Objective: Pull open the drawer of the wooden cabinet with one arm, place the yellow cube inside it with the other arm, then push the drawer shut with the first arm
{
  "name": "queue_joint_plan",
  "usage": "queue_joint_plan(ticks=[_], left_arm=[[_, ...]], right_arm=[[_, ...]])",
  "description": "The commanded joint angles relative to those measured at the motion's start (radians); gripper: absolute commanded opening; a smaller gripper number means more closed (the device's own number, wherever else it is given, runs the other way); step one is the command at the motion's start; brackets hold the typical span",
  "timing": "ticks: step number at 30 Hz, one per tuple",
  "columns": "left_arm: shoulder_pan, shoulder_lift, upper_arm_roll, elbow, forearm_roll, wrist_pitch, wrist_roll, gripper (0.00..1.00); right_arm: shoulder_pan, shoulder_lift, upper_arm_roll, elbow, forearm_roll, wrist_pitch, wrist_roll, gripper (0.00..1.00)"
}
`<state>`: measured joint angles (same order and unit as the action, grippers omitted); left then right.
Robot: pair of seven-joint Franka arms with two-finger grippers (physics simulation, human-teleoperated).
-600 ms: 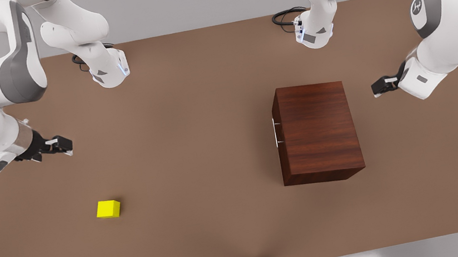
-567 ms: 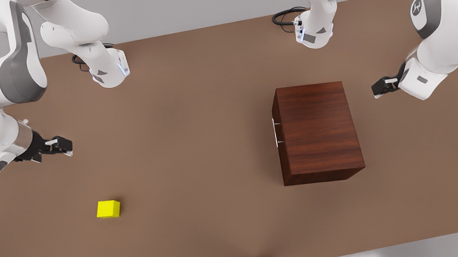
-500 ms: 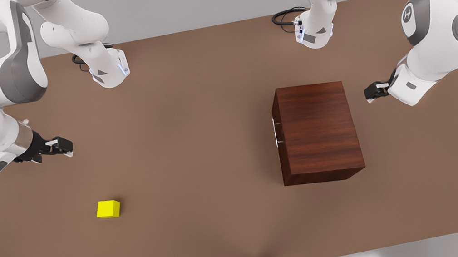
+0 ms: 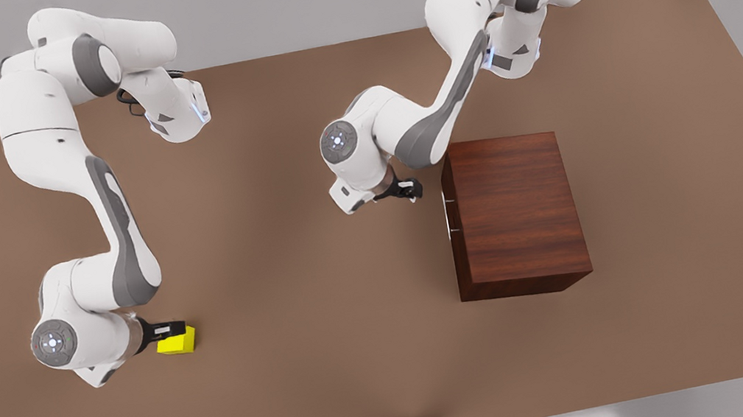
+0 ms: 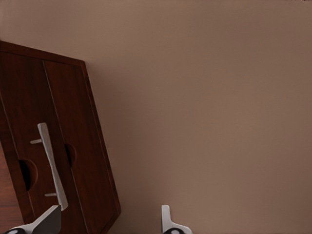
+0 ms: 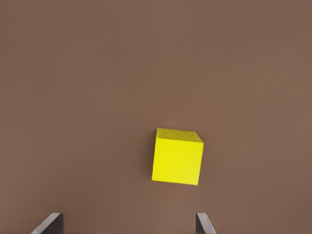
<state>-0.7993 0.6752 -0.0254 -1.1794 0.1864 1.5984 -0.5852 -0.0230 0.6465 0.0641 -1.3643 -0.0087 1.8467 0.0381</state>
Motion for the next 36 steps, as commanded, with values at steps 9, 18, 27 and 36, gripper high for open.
queue_joint_plan(ticks=[9, 18, 27, 36], left_arm=[[0.043, 0.009, 0.002, -0.068, 0.054, 0.049, -0.490, 0.74], [0.077, -0.016, 0.004, -0.132, 0.074, 0.046, -0.383, 0.73], [0.097, -0.014, 0.004, -0.148, 0.091, 0.055, -0.349, 0.73], [0.100, 0.006, 0.004, -0.169, 0.093, 0.120, -0.351, 0.72]], right_arm=[[-0.046, 0.082, 0.000, -0.099, 0.006, 0.266, 0.023, 1.00], [-0.055, 0.093, -0.009, -0.128, -0.013, 0.293, 0.028, 1.00], [-0.048, 0.156, 0.000, -0.131, -0.100, 0.370, 0.026, 1.00], [-0.041, 0.151, 0.002, -0.148, -0.099, 0.396, 0.028, 0.41]])
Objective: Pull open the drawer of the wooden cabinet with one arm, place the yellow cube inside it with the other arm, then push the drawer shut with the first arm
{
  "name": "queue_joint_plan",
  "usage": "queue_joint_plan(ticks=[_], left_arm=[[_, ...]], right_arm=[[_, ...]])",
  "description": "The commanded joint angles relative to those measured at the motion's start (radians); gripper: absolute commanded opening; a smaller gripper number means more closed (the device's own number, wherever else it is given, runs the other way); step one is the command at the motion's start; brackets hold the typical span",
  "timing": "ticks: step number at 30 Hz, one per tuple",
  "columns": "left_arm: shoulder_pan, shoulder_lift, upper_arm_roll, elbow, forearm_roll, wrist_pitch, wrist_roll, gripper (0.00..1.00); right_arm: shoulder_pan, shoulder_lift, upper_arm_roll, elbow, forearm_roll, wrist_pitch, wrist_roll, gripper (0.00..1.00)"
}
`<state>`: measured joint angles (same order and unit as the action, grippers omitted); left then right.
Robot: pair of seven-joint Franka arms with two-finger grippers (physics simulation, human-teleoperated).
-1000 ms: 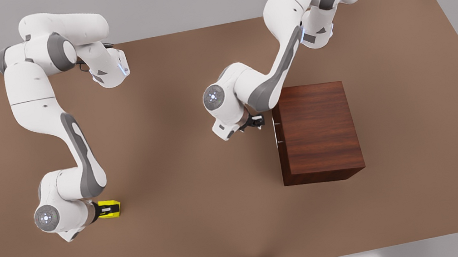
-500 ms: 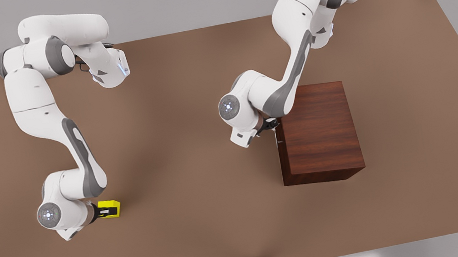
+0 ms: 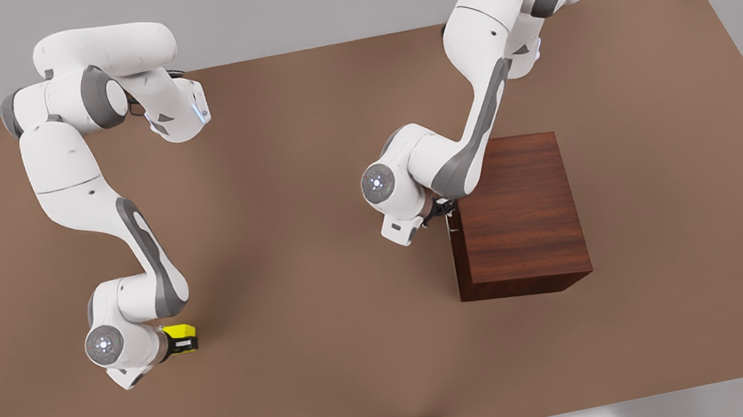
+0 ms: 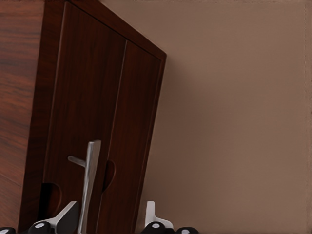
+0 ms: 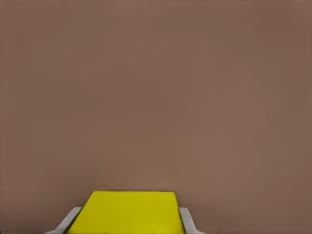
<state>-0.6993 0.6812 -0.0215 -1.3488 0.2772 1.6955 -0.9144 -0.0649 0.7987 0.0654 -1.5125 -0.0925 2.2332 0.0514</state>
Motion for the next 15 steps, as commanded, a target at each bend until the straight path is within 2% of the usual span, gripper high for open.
queue_joint_plan(ticks=[1, 4, 7, 15], left_arm=[[0.000, 0.000, 0.000, 0.000, 0.000, 0.029, -0.021, 0.72], [-0.003, 0.006, 0.000, 0.002, 0.000, 0.050, -0.023, 0.72], [-0.006, 0.014, -0.003, 0.010, -0.001, 0.065, -0.032, 0.71], [-0.045, 0.024, -0.009, 0.046, -0.003, 0.067, -0.049, 0.71]], right_arm=[[-0.001, -0.009, 0.002, 0.003, -0.013, -0.030, 0.016, 0.34], [0.002, -0.026, 0.002, 0.015, -0.010, -0.053, 0.016, 0.31], [0.004, -0.105, 0.031, 0.029, -0.010, -0.055, 0.030, 0.31], [-0.004, -0.441, 0.067, 0.041, -0.010, -0.474, 0.015, 0.31]])
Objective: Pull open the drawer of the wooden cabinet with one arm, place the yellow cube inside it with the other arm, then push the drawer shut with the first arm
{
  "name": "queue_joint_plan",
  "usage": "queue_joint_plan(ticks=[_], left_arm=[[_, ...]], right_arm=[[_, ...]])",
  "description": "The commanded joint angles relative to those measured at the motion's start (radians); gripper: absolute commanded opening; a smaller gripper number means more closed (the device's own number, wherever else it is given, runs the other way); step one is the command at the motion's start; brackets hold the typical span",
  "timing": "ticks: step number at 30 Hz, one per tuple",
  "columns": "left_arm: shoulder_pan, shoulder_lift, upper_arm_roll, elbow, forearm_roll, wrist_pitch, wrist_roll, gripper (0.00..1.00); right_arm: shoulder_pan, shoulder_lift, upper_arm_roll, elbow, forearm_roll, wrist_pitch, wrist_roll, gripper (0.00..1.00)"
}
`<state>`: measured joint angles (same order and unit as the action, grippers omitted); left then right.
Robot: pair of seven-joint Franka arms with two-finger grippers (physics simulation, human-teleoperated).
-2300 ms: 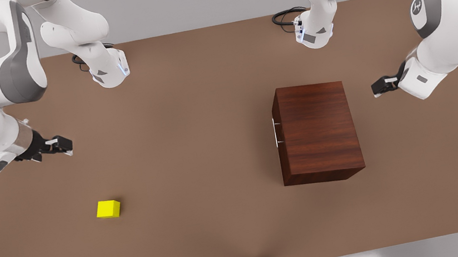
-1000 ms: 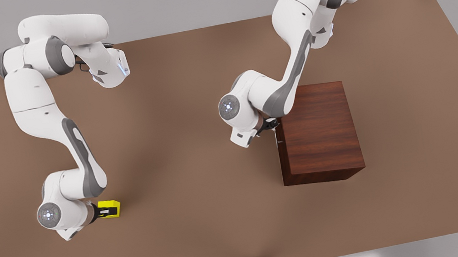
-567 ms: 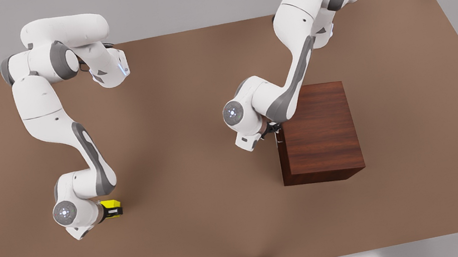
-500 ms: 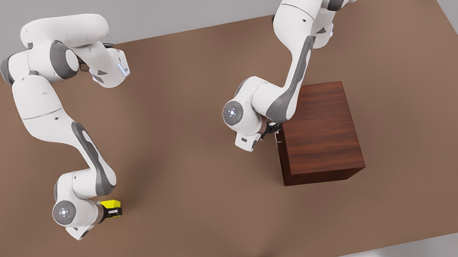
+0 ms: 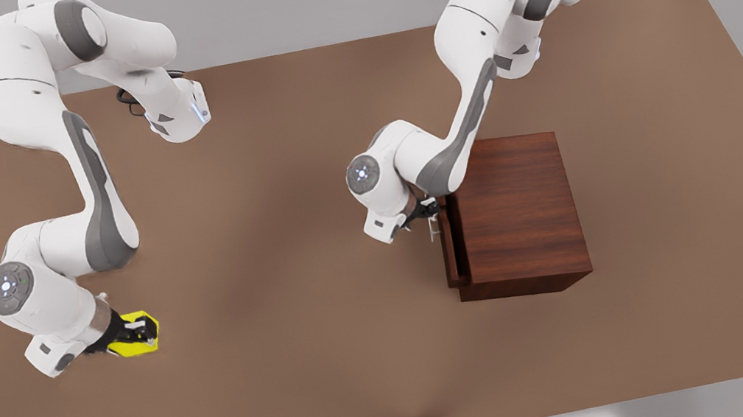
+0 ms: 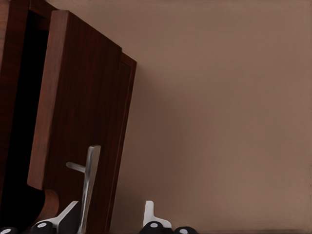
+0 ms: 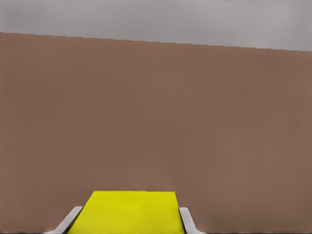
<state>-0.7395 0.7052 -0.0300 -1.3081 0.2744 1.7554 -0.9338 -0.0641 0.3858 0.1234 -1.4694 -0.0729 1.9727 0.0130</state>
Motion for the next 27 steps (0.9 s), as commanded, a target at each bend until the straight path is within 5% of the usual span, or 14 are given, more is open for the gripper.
queue_joint_plan(ticks=[1, 7, 16, 27], left_arm=[[-0.008, 0.007, -0.001, 0.015, 0.000, 0.007, -0.031, 0.71], [-0.021, 0.048, -0.002, 0.085, 0.000, 0.032, -0.031, 0.71], [-0.023, 0.065, -0.031, 0.121, -0.001, 0.038, -0.039, 0.71], [-0.046, 0.092, -0.039, 0.161, -0.001, 0.047, -0.054, 0.71]], right_arm=[[-0.003, -0.061, 0.015, -0.006, -0.028, -0.250, 0.051, 0.31], [-0.042, -0.306, 0.027, -0.190, 0.012, -0.333, 0.024, 0.31], [-0.033, -0.274, 0.030, -0.189, 0.045, -0.305, 0.038, 0.32], [0.115, -0.065, 0.074, 0.096, 0.032, -0.308, 0.314, 0.31]])
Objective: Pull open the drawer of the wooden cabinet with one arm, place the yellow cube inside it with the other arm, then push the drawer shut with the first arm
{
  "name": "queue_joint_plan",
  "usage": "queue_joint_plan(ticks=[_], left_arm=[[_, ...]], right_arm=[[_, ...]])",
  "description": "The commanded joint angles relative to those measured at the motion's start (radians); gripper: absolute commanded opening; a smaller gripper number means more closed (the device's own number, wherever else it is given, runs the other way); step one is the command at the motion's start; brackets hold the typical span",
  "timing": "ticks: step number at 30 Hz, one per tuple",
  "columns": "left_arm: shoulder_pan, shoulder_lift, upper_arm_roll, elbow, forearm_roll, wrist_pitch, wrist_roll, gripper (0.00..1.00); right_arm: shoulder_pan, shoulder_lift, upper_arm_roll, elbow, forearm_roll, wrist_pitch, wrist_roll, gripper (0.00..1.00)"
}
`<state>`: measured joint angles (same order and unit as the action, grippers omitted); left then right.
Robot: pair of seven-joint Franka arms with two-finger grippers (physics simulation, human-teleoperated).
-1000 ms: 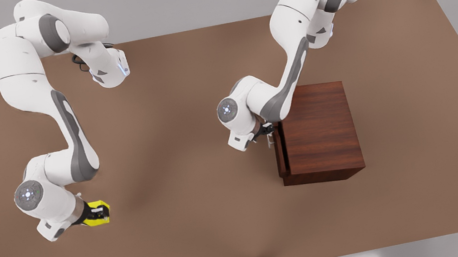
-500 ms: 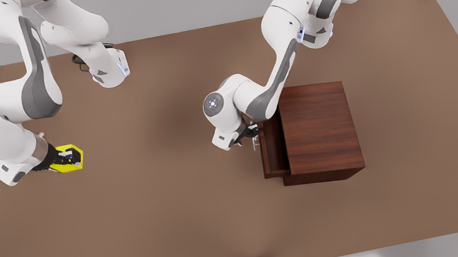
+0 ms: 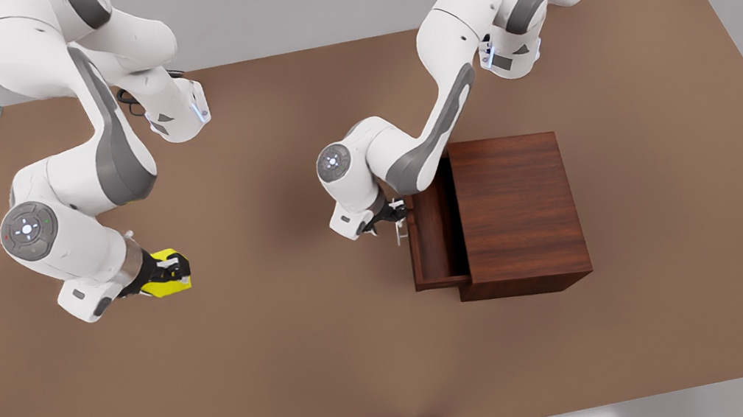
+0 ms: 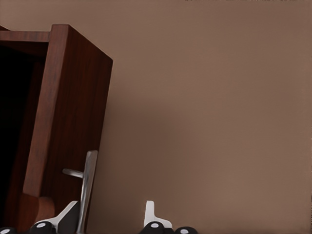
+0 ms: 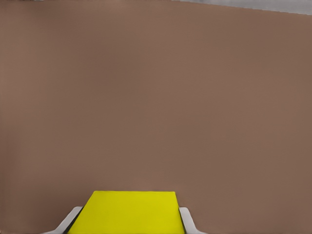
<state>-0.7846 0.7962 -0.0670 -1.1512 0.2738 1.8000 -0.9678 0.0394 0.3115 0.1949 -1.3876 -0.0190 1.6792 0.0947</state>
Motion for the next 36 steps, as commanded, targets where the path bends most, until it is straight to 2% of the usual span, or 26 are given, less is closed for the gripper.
queue_joint_plan(ticks=[1, 4, 6, 7, 10, 11, 12, 13, 17, 19, 20, 21, 22, 23, 24, 26, 28, 36], left_arm=[[-0.007, 0.001, -0.002, 0.004, -0.001, 0.006, -0.020, 0.71], [-0.007, 0.001, -0.011, 0.018, -0.002, 0.004, -0.022, 0.71], [-0.002, -0.006, -0.045, 0.094, -0.037, -0.114, -0.017, 0.71], [0.004, -0.043, -0.050, 0.148, -0.073, -0.217, 0.003, 0.71], [0.090, -0.238, -0.050, 0.162, -0.209, -0.376, 0.066, 0.74], [0.132, -0.258, -0.048, 0.162, -0.243, -0.407, 0.098, 0.79], [0.223, -0.281, -0.048, 0.162, -0.269, -0.454, 0.202, 0.97], [0.293, -0.293, -0.048, 0.162, -0.292, -0.479, 0.288, 1.00], [0.594, -0.331, -0.037, 0.142, -0.307, -0.537, 0.648, 1.00], [0.686, -0.403, -0.036, 0.019, -0.306, -0.490, 0.833, 1.00], [0.734, -0.475, -0.037, -0.099, -0.317, -0.420, 0.850, 0.86], [0.792, -0.555, -0.034, -0.216, -0.364, -0.370, 0.850, 0.39], [0.812, -0.571, -0.033, -0.217, -0.364, -0.384, 0.844, 0.21], [0.808, -0.572, -0.023, -0.216, -0.361, -0.378, 0.738, 0.21], [0.795, -0.565, -0.027, -0.209, -0.361, -0.361, 0.473, 0.21], [0.789, -0.558, -0.030, -0.208, -0.367, -0.320, 0.125, 0.21], [0.808, -0.555, -0.024, -0.203, -0.415, -0.304, -0.193, 0.21], [0.760, -0.535, -0.028, -0.196, -0.487, -0.275, -0.789, 0.21]], right_arm=[[0.017, 0.012, 0.004, 0.016, -0.022, -0.015, 0.235, 0.31], [0.036, 0.031, 0.009, 0.036, -0.021, -0.013, 0.237, 0.31], [0.045, 0.041, 0.012, 0.052, -0.021, -0.013, 0.237, 0.31], [0.046, 0.044, 0.012, 0.053, -0.021, -0.013, 0.237, 0.31], [0.105, 0.078, 0.012, 0.100, -0.021, -0.013, 0.279, 0.31], [0.132, 0.101, 0.012, 0.133, -0.021, -0.013, 0.318, 0.32], [0.165, 0.130, 0.012, 0.166, -0.021, -0.013, 0.321, 0.33], [0.189, 0.153, 0.012, 0.189, -0.021, -0.012, 0.321, 0.34], [0.315, 0.242, 0.011, 0.311, -0.021, -0.012, 0.525, 0.34], [0.378, 0.308, 0.008, 0.401, -0.021, -0.004, 0.615, 0.34], [0.413, 0.336, 0.001, 0.423, -0.021, 0.005, 0.654, 0.34], [0.447, 0.348, -0.002, 0.423, -0.021, 0.039, 0.688, 0.34], [0.473, 0.359, -0.005, 0.423, -0.022, 0.060, 0.715, 0.34], [0.482, 0.367, -0.003, 0.423, -0.022, 0.086, 0.720, 0.34], [0.511, 0.386, -0.014, 0.447, -0.022, 0.105, 0.721, 0.34], [0.605, 0.416, -0.087, 0.458, -0.022, 0.122, 0.721, 0.34], [0.652, 0.455, -0.094, 0.504, -0.021, 0.145, 0.763, 0.34], [0.734, 0.526, -0.097, 0.530, -0.021, 0.274, 0.830, 0.38]])
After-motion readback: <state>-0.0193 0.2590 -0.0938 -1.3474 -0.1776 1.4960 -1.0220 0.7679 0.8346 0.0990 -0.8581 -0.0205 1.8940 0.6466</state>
